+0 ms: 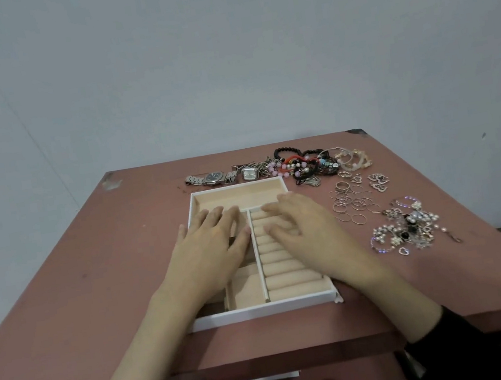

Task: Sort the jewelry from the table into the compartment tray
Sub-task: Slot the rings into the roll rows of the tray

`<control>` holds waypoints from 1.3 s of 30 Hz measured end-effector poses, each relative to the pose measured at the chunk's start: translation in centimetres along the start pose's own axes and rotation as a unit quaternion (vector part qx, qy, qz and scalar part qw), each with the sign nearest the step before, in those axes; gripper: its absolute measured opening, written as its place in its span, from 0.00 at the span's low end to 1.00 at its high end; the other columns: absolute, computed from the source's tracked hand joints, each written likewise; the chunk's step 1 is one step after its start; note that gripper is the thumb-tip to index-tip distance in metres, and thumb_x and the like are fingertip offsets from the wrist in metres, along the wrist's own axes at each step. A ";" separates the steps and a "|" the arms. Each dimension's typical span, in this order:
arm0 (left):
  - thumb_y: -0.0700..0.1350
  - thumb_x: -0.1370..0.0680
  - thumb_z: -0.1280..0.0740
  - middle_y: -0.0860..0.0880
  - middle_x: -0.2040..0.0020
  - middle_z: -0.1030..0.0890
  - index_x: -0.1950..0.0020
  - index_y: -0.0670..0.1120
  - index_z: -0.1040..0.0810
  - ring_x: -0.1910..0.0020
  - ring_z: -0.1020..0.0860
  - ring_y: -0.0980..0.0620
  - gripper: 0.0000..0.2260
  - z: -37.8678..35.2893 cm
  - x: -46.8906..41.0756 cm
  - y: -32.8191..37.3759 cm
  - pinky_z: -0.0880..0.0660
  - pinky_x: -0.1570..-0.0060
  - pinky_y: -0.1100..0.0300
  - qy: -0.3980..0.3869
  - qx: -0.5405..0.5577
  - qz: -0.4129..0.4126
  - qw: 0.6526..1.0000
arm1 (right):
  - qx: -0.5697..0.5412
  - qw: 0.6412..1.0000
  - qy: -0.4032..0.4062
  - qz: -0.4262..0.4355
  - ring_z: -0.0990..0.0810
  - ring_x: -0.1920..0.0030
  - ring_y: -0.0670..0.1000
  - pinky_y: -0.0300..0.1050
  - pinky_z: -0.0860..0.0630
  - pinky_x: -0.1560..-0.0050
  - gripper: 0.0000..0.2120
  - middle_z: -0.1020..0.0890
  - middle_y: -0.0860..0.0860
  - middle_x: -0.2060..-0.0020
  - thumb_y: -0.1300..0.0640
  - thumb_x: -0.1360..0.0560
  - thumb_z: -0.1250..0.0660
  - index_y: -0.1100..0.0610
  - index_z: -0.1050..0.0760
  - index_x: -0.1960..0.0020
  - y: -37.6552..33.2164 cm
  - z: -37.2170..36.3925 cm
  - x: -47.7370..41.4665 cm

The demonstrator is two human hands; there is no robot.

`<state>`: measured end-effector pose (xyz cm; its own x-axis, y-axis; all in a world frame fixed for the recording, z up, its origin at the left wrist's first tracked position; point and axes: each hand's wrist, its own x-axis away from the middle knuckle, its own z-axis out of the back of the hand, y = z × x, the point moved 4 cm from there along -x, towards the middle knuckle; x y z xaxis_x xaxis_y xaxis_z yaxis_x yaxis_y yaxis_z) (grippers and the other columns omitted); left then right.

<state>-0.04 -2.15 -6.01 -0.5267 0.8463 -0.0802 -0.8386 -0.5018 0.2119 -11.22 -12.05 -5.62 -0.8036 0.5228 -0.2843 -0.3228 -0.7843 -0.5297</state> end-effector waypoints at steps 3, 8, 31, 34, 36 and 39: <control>0.53 0.20 0.48 0.49 0.32 0.29 0.33 0.49 0.31 0.32 0.34 0.46 0.18 1.3 -1.3 0.6 0.40 0.31 0.45 0.014 0.011 0.004 1.000 | 0.022 0.996 0.081 -0.013 0.25 0.47 0.51 0.42 0.33 0.46 0.10 0.19 0.52 0.51 0.59 0.25 0.37 0.54 0.21 0.47 2.5 3.8 -1.2; 0.51 0.20 0.46 0.47 0.37 0.26 0.35 0.47 0.28 0.36 0.31 0.45 0.17 2.6 -4.2 5.2 0.32 0.41 0.53 0.055 0.053 -0.049 0.996 | 0.142 0.985 0.060 -0.083 0.24 0.61 0.49 0.36 0.36 0.67 0.12 0.21 0.46 0.65 0.64 0.29 0.37 0.49 0.20 0.59 7.7 8.6 -2.9; 0.44 0.25 0.33 0.45 0.48 0.18 0.45 0.48 0.19 0.46 0.23 0.45 0.10 -2.5 -15.2 14.8 0.26 0.52 0.54 0.025 0.048 -0.228 0.972 | -0.388 0.852 0.245 -0.252 0.24 0.64 0.51 0.39 0.33 0.67 0.08 0.20 0.53 0.66 0.65 0.30 0.36 0.55 0.24 0.65 14.3 8.9 -3.5; 0.46 0.25 0.32 0.46 0.49 0.18 0.47 0.48 0.18 0.47 0.23 0.46 0.09 -2.7 -15.2 14.8 0.27 0.52 0.55 0.035 0.052 -0.231 0.971 | -0.402 0.848 0.243 -0.245 0.24 0.65 0.49 0.38 0.33 0.68 0.08 0.21 0.52 0.67 0.66 0.28 0.37 0.56 0.25 0.64 14.1 8.9 -3.6; 0.47 0.26 0.32 0.46 0.50 0.18 0.49 0.48 0.18 0.48 0.22 0.46 0.08 -2.7 -15.2 14.7 0.28 0.54 0.56 0.042 0.061 -0.234 0.969 | -0.406 0.847 0.244 -0.240 0.24 0.66 0.49 0.39 0.32 0.67 0.09 0.21 0.52 0.69 0.66 0.28 0.37 0.57 0.25 0.64 14.0 8.8 -3.6; 0.45 0.26 0.32 0.45 0.52 0.18 0.51 0.46 0.18 0.50 0.22 0.46 0.07 -1.5 -14.5 14.1 0.29 0.57 0.58 0.045 0.082 -0.231 0.968 | -0.408 0.848 0.251 -0.227 0.24 0.65 0.51 0.43 0.29 0.62 0.09 0.21 0.52 0.69 0.67 0.28 0.37 0.57 0.25 0.65 13.7 8.8 -3.7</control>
<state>-4.46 -21.75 -3.30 -0.1160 0.9511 -0.2864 -0.9580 -0.0311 0.2849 -17.08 -27.68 -4.86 -0.3089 0.9459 -0.0992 0.0771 -0.0790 -0.9939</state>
